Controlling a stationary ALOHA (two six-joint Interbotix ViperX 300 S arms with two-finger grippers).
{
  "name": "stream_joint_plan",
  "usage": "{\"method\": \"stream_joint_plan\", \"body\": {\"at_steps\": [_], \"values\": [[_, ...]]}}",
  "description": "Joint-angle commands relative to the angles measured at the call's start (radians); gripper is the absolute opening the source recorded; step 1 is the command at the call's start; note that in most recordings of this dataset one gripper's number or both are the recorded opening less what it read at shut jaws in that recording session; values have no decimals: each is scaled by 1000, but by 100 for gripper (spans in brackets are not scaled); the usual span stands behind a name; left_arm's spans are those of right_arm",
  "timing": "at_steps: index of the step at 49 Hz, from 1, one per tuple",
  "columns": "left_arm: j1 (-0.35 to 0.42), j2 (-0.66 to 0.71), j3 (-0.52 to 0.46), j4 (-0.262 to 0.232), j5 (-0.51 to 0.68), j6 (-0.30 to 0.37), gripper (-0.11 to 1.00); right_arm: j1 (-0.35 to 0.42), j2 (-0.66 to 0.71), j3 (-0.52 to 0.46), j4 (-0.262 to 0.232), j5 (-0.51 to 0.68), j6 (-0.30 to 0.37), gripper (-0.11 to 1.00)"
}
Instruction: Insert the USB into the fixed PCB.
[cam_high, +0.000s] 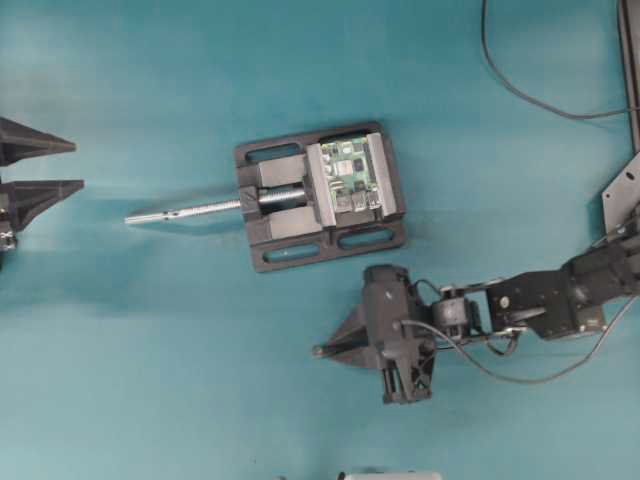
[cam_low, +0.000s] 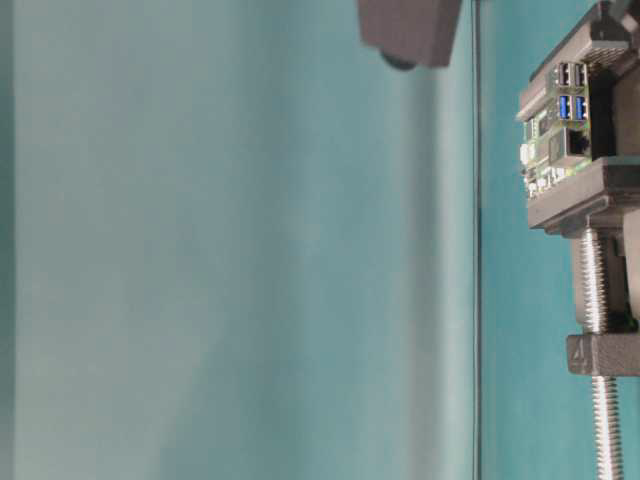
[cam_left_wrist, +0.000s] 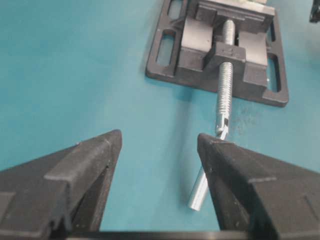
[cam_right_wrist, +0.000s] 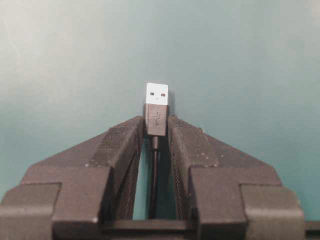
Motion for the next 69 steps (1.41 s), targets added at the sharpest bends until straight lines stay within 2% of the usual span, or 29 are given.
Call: {"method": "stream_joint_plan", "body": {"at_steps": [1,5,6,9,16,26,34,38,42,52,59,69], "values": [[5,5,-9,3,-6,-11,77,15,-58,-3,133,-5,-97,21],[3,5,-11,3,-6,-11,77,31,-81,-3,308,-17,-247,21],[3,5,-9,3,-6,-11,77,37,-86,-3,382,-28,-299,21],[3,5,-11,3,-6,-11,77,58,-95,-3,526,-67,-402,21],[3,5,-9,3,-6,-11,77,127,-95,-21,853,-241,-588,21],[3,5,-11,3,-6,-11,77,215,-87,-91,1259,-465,-792,21],[3,5,-11,3,-6,-11,77,250,-32,-183,1517,-690,-911,21],[3,5,-11,3,-6,-11,77,253,12,-233,1569,-784,-936,21],[3,3,-9,3,-6,-11,77,253,46,-267,1597,-828,-919,21],[3,5,-11,3,-6,-11,77,253,110,-327,1601,-897,-811,21],[3,5,-9,3,-6,-11,77,250,164,-380,1603,-994,-741,21],[3,5,-9,3,-6,-11,77,249,189,-426,1637,-1063,-718,21]]}}
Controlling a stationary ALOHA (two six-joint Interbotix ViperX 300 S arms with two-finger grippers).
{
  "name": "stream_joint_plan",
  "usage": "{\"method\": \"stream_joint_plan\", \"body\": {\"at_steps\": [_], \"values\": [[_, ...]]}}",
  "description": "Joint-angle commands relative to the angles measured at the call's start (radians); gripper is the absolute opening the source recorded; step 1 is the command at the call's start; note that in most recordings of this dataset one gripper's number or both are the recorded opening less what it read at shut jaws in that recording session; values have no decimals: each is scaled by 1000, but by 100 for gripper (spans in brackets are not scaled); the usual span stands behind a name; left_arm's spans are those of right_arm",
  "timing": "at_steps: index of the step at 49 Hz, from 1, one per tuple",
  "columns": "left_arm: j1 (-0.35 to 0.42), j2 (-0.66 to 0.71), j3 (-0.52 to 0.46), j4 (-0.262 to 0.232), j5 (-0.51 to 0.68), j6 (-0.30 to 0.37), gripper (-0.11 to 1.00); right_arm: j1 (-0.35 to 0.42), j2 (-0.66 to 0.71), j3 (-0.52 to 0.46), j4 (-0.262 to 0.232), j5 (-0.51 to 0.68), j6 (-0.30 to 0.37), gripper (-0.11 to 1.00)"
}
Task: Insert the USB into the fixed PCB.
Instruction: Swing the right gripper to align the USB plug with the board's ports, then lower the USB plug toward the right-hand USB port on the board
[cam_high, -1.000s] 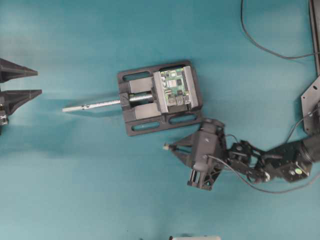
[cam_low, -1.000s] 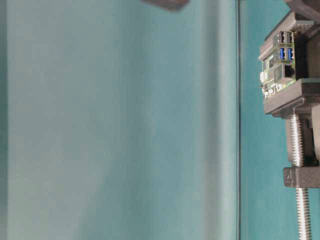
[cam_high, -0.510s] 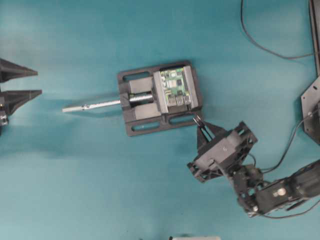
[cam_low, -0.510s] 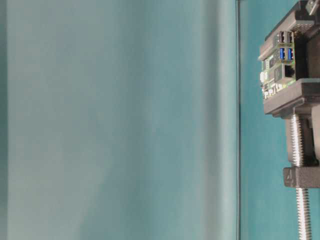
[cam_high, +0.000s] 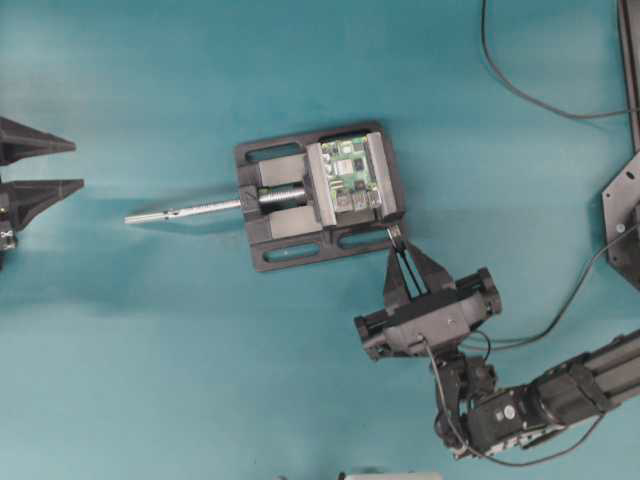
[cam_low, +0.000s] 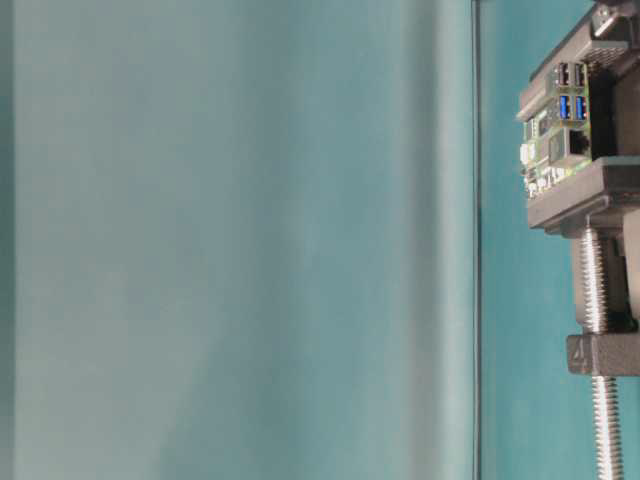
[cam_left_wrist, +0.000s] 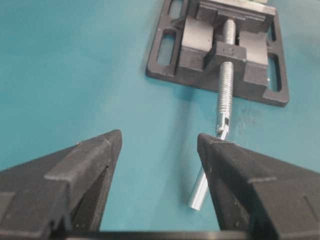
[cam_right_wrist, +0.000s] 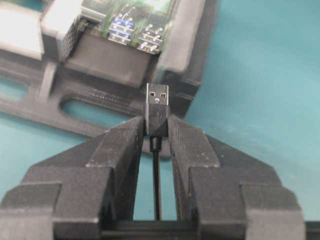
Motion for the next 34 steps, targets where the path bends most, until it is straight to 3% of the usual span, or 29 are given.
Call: {"method": "stream_joint_plan", "body": {"at_steps": [1,12,34], "values": [[3,5,-12,3,-6,-9,77,-2,-15,-25,5,-21,5,21],[3,5,-12,3,-6,-9,77,-14,-15,-51,5,-21,35,21],[3,6,-11,3,-6,-9,77,-41,-18,-71,5,-5,9,21]]}}
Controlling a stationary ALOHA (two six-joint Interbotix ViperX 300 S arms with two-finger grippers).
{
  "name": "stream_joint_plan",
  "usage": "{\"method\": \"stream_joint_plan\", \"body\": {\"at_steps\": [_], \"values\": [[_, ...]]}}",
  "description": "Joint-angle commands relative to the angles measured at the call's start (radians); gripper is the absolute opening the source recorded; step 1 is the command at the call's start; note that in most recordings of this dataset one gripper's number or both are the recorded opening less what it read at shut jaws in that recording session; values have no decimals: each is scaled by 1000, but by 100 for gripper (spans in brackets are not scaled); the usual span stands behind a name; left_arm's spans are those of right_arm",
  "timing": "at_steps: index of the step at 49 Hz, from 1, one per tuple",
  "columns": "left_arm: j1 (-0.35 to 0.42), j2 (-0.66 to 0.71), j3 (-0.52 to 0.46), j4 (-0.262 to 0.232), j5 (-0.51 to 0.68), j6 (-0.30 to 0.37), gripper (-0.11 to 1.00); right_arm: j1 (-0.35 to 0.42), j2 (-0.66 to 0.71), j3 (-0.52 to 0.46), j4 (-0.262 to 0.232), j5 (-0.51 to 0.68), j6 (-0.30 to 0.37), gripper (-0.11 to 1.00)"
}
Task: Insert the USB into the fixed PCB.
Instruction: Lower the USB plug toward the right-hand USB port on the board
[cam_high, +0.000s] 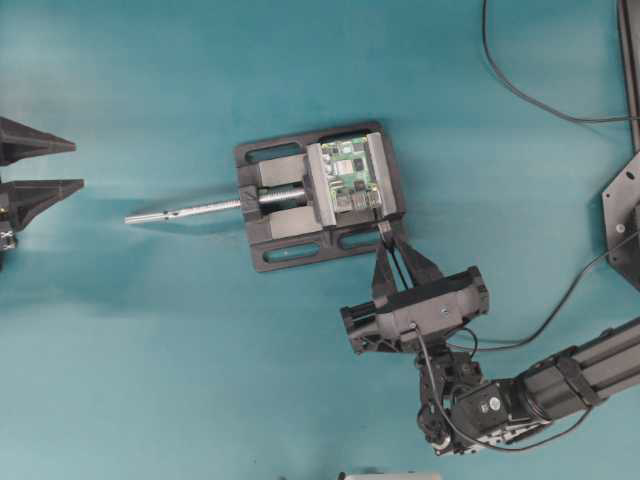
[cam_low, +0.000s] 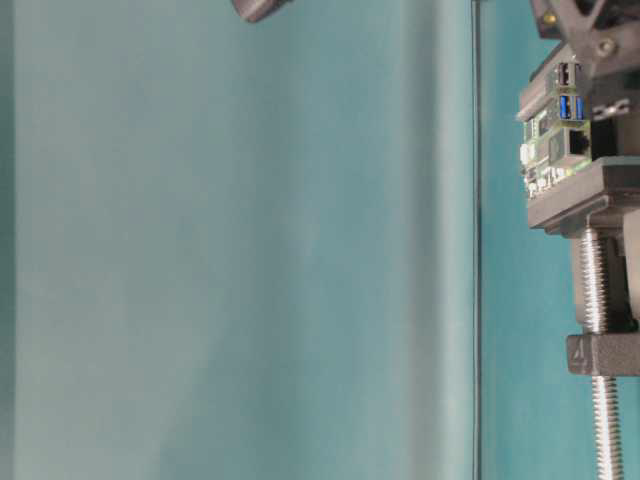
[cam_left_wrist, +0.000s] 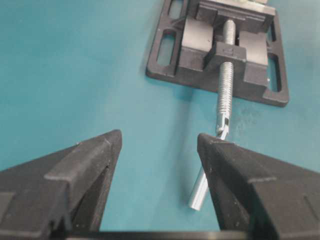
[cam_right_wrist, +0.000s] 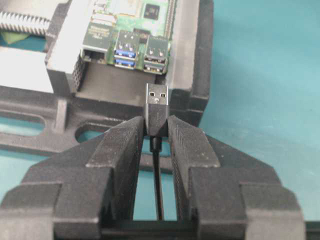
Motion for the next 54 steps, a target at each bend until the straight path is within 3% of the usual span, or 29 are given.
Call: {"method": "stream_joint_plan", "body": {"at_steps": [1,54], "values": [[2,6,-11,3,-6,-9,77,-3,-17,-17,-2,5,-3,21],[2,6,-12,3,-6,-9,77,-51,-15,-26,-14,17,-55,21]]}}
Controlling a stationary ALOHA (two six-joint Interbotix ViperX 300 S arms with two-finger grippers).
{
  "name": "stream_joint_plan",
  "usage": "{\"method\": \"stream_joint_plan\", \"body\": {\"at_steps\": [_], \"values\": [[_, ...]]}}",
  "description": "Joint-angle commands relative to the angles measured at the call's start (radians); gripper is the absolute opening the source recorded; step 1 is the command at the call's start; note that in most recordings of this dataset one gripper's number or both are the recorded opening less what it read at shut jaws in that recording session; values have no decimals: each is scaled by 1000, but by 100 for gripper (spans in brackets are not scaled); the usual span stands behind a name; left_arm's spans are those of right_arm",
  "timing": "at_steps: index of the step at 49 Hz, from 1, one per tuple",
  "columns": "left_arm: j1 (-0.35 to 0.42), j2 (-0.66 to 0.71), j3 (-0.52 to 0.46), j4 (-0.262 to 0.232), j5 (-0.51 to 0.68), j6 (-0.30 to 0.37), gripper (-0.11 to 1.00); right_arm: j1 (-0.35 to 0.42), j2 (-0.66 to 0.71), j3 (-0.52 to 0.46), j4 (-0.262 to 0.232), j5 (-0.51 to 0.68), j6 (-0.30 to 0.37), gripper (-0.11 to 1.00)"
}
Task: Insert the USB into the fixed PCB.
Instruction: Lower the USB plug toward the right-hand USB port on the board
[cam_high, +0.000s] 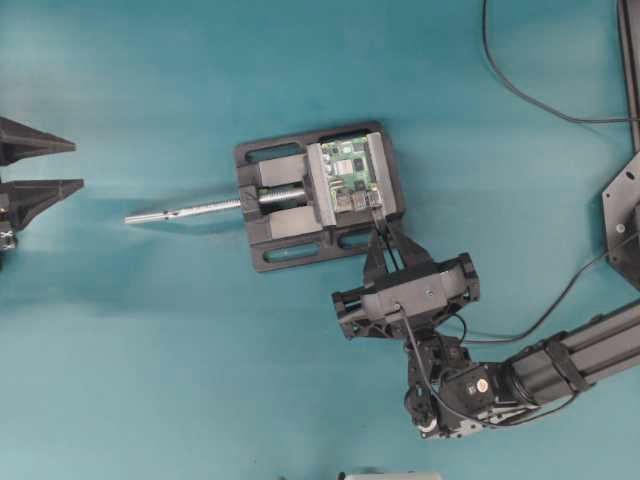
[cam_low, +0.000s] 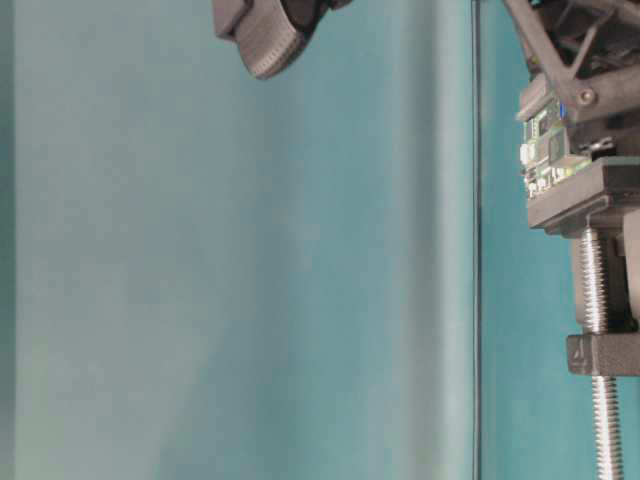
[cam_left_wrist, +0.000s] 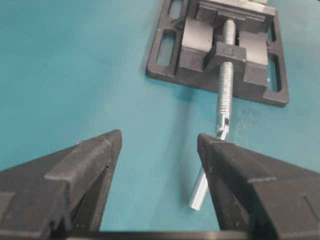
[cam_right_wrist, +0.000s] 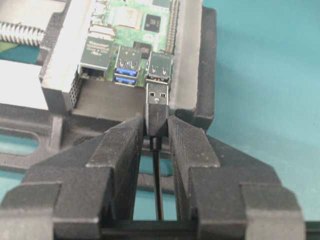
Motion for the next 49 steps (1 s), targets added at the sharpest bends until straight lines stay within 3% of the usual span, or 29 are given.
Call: {"method": "stream_joint_plan", "body": {"at_steps": [1,49], "values": [[2,6,-11,5,-6,-9,77,-3,-15,-17,-11,-5,-2,21],[2,6,-11,5,-6,-9,77,-14,-14,-21,-20,-23,-17,21]]}}
